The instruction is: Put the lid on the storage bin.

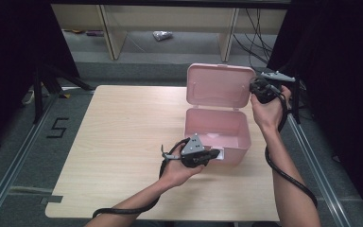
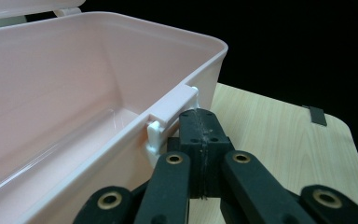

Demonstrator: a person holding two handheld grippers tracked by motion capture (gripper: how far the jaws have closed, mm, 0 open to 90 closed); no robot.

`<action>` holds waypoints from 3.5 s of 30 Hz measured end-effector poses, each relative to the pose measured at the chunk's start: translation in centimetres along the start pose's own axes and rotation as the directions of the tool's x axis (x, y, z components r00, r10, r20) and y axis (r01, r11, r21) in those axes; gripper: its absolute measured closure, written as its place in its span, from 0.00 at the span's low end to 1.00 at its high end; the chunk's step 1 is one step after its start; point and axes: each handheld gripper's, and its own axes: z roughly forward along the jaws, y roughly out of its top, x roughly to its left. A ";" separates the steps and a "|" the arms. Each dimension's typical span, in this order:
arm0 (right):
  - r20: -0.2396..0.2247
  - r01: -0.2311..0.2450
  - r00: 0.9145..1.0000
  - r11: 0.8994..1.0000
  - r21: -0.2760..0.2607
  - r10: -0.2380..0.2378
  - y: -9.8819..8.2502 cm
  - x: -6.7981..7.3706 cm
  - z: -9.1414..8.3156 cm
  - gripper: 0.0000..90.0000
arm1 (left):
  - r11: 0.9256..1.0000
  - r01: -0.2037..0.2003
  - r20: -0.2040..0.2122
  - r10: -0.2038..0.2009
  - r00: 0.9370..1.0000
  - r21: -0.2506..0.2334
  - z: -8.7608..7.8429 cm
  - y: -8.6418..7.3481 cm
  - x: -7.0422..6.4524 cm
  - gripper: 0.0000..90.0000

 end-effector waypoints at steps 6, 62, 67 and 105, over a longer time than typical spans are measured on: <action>0.011 0.001 1.000 1.000 -0.007 -0.001 -0.3 0.2 -0.3 1.00 | 1.000 0.000 -0.002 0.000 1.000 0.002 0.0 0.0 0.0 1.00; 0.023 0.043 0.999 0.996 -0.084 -0.041 -1.9 0.4 -1.7 1.00 | 0.992 0.032 -0.097 -0.044 0.994 -0.123 -3.9 3.8 2.1 1.00; 0.020 0.041 0.999 0.995 -0.089 -0.040 -2.0 0.3 -1.8 1.00 | 0.987 0.050 -0.123 -0.069 0.990 -0.156 -4.6 4.6 3.3 1.00; 0.042 0.068 0.997 0.986 -0.153 -0.062 -3.8 0.8 -3.2 0.99 | 0.977 0.074 -0.213 -0.117 0.970 -0.199 -6.5 5.9 6.1 0.99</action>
